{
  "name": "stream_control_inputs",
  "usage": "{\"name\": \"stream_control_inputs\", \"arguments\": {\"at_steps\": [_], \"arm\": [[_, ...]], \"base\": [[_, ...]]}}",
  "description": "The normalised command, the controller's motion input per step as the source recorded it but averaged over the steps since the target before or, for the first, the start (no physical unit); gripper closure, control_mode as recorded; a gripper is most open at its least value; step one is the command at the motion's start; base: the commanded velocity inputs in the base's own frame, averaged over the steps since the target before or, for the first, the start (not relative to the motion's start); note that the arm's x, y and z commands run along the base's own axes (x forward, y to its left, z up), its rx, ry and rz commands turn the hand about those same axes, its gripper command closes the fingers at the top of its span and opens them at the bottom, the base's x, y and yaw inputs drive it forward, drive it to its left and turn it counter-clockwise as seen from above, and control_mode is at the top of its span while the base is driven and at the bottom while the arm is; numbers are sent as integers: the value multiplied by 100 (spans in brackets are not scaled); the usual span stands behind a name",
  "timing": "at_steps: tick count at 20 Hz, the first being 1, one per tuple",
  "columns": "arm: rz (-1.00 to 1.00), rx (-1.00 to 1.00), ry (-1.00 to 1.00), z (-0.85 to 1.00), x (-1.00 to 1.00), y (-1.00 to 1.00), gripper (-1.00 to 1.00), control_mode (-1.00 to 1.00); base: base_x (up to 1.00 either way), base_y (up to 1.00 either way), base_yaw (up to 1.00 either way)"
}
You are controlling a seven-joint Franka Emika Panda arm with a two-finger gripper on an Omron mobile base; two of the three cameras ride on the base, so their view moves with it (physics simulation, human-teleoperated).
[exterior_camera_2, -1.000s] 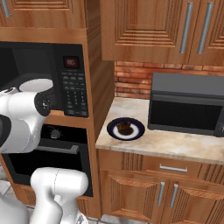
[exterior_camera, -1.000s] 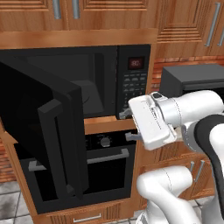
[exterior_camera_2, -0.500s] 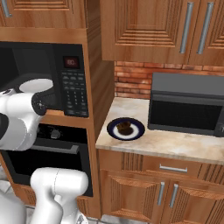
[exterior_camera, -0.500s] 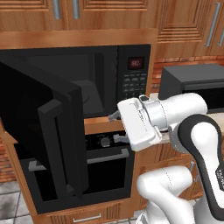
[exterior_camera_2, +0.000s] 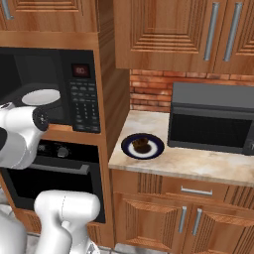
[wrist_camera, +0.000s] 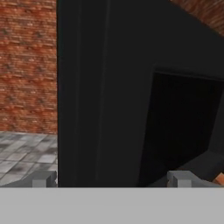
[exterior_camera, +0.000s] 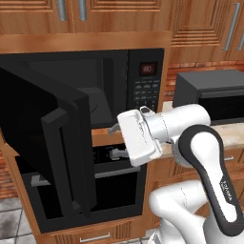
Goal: Pick the sweet potato from the counter and place it in the microwave. Then turn on the microwave.
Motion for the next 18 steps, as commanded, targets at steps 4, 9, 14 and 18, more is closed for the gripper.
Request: {"name": "stream_control_inputs", "arguments": {"at_steps": [4, 9, 14, 18], "arm": [[2, 0, 0, -13, 13, 20, -100, -100], [2, 0, 0, -11, 16, 17, -100, -100], [2, 0, 0, -8, 18, 15, -100, -100], [2, 0, 0, -9, 20, 17, -100, -100]], "base": [[0, 0, 0], [0, 0, 0], [0, 0, 0], [0, 0, 0]]}}
